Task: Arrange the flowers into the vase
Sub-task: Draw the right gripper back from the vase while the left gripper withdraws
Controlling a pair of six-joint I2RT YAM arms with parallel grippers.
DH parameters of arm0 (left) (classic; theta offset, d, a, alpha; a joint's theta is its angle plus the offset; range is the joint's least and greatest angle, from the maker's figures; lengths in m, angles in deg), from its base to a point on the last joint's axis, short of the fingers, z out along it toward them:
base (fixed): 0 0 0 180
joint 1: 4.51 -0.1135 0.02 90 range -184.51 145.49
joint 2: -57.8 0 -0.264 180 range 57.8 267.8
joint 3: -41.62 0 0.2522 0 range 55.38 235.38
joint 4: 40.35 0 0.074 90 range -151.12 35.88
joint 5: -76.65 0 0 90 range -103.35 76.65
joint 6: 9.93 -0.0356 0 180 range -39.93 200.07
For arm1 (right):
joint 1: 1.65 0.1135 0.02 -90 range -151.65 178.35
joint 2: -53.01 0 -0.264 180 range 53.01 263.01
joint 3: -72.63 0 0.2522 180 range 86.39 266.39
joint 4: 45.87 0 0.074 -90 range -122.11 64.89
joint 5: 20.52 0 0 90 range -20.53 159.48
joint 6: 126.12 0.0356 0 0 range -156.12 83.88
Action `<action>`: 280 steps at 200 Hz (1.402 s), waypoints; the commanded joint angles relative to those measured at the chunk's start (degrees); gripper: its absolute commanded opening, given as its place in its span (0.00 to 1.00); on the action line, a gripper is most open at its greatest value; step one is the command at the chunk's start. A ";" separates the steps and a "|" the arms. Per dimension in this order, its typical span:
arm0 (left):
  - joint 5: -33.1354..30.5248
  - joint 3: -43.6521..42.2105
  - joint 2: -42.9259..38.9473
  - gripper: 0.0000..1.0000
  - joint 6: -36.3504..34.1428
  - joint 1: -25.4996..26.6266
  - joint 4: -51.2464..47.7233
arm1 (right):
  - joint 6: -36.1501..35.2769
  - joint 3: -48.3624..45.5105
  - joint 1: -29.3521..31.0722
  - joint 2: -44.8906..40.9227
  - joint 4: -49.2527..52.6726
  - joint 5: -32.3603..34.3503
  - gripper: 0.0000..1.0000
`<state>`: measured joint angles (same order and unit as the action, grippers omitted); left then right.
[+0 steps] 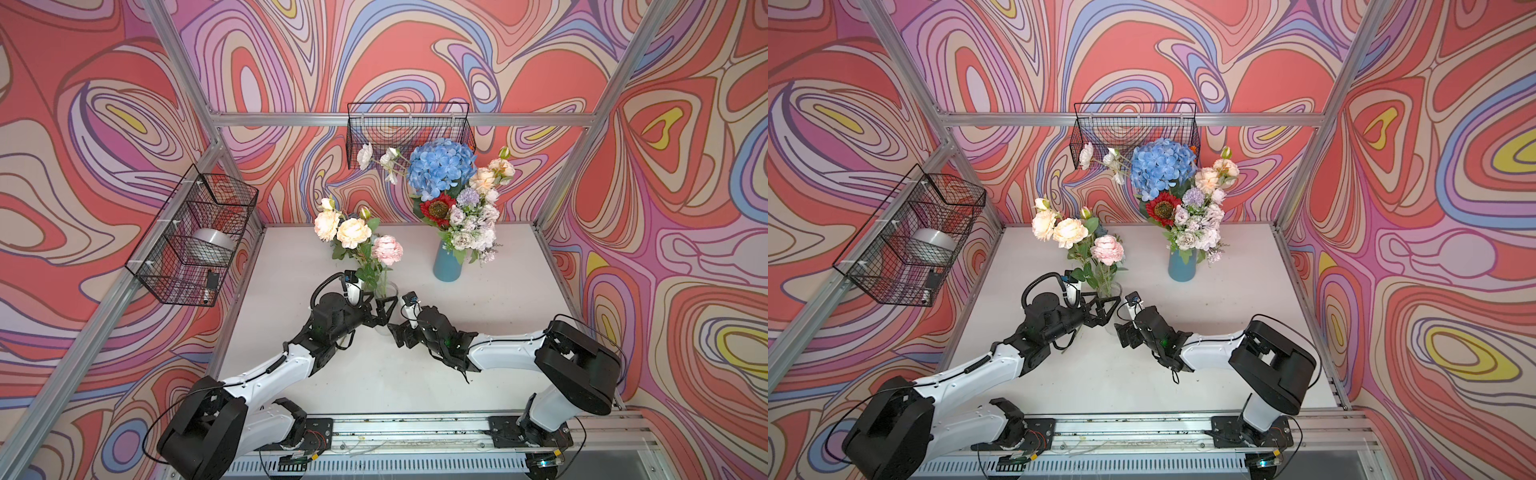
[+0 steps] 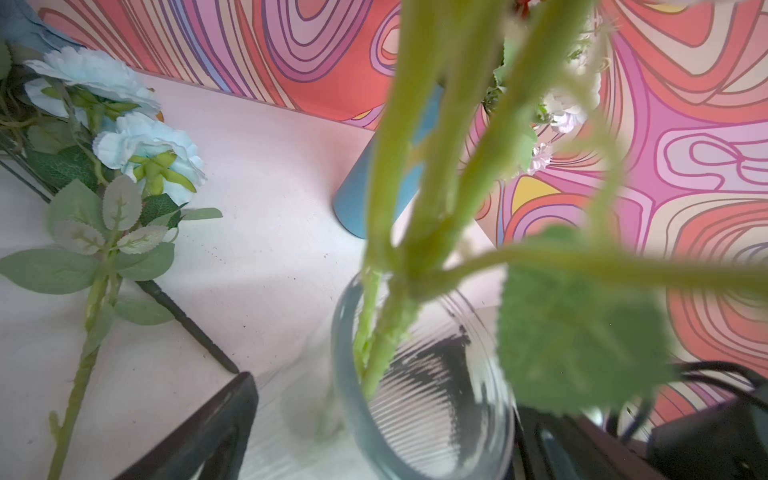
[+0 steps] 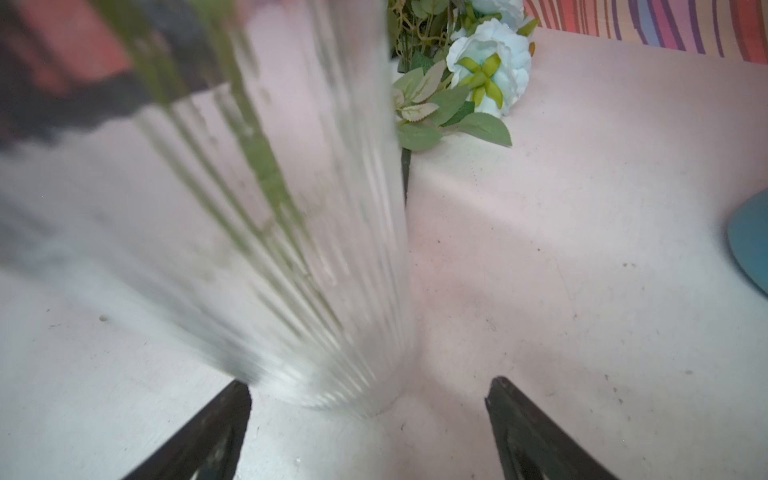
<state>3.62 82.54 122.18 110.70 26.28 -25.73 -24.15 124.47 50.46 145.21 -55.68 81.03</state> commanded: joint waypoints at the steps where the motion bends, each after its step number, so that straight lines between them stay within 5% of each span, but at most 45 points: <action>1: -2.10 1.77 -7.34 1.00 -3.09 0.26 -13.84 | 0.09 -0.43 -0.85 -3.54 3.69 0.70 0.96; 47: -4.07 0.68 -22.79 1.00 -4.85 0.33 -34.31 | 1.59 -0.56 -6.15 -7.91 6.88 -4.38 0.98; 81: -14.83 -2.75 -24.22 1.00 -2.04 0.33 -38.47 | 2.36 0.44 -10.23 -10.82 10.10 -6.59 0.98; 126: -24.35 -4.96 -11.98 1.00 -4.75 0.24 -28.64 | 2.18 2.69 -14.93 -11.31 16.94 -8.07 0.98; 167: -26.38 1.29 4.10 0.97 -10.68 -0.42 -24.67 | 5.23 4.60 -18.17 -10.93 19.09 -5.97 0.98; 280: -14.84 15.86 26.99 0.63 -13.80 -7.67 -23.07 | 4.53 8.18 -19.87 -12.07 18.91 -0.61 0.98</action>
<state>-15.20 95.72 146.61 98.51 18.65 -47.53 -20.15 130.86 30.92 134.72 -37.14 77.51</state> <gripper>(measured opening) 0.659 0.984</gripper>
